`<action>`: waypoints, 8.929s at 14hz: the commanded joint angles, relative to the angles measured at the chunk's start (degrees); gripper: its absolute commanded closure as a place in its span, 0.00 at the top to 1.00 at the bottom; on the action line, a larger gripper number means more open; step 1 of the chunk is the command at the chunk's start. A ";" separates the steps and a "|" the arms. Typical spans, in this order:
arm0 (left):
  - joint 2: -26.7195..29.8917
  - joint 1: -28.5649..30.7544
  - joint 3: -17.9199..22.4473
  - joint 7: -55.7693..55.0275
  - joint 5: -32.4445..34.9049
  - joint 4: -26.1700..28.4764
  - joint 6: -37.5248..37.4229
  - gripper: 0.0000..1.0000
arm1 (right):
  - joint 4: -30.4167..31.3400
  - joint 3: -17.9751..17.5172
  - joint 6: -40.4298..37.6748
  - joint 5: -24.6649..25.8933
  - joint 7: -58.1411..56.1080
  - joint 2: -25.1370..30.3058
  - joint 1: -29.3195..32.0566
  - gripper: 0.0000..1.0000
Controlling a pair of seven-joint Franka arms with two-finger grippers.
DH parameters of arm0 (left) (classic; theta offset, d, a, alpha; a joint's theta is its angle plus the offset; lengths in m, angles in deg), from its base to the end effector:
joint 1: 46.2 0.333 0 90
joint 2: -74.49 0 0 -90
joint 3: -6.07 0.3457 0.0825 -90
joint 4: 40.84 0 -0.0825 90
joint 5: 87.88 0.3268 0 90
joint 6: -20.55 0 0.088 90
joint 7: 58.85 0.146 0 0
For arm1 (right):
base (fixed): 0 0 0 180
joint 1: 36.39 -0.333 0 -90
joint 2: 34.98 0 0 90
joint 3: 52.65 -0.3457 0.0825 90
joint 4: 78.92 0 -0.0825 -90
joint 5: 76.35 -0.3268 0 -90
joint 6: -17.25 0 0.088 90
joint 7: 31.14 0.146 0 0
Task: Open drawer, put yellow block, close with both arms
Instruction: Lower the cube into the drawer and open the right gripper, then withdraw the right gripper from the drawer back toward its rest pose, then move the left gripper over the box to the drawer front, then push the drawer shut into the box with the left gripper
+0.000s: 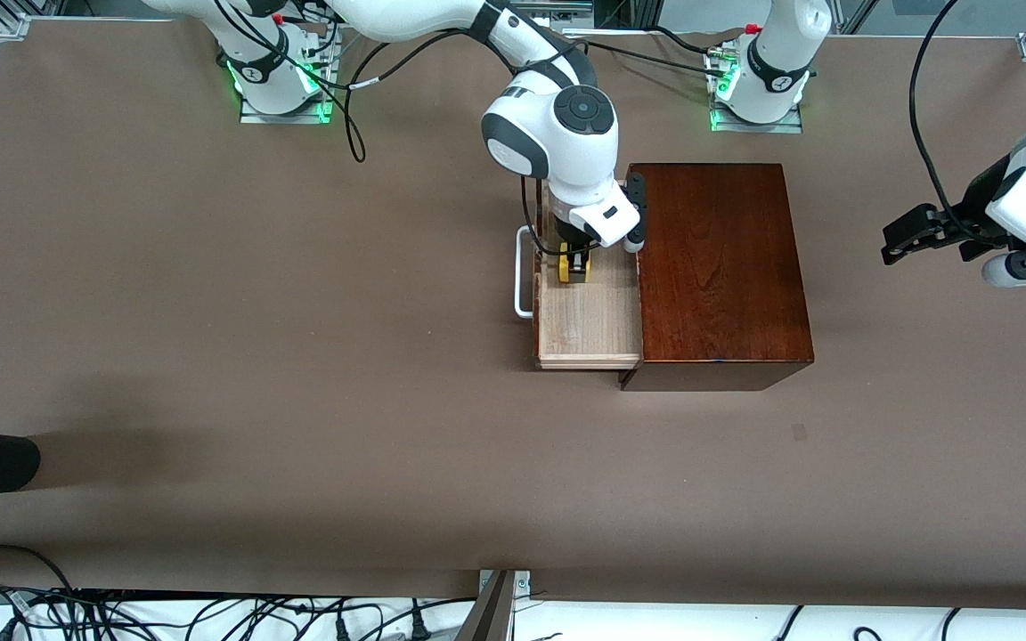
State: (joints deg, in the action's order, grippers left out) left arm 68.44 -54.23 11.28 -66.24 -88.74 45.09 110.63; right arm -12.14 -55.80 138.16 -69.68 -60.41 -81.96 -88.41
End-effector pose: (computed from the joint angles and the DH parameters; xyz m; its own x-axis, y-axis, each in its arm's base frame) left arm 0.5300 -0.0310 0.5906 0.9963 0.0795 -0.0331 0.0796 -0.9968 0.0012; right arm 0.4444 0.6006 0.3192 0.0587 0.9954 0.0760 0.9906 -0.0675 0.1187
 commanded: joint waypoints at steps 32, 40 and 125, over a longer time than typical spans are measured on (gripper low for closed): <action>-2.47 -0.49 -0.28 -0.34 0.68 -2.78 0.98 1.00 | -6.57 4.89 -30.91 -9.74 2.91 15.25 23.37 1.00; -3.17 -3.21 -0.46 -0.51 -0.63 -3.22 0.80 1.00 | -3.16 9.40 -29.94 -10.01 10.00 21.13 26.87 1.00; -38.60 -44.09 9.83 -86.12 1.82 -19.22 1.87 0.00 | 23.67 12.47 -23.87 -6.49 30.24 41.00 44.99 1.00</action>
State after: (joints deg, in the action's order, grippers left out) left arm 25.95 -99.21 18.95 -154.80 -91.14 21.88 115.35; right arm 12.82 -43.13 114.79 -76.74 -31.02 -40.70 -43.38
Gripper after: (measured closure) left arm 0.987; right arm 0.000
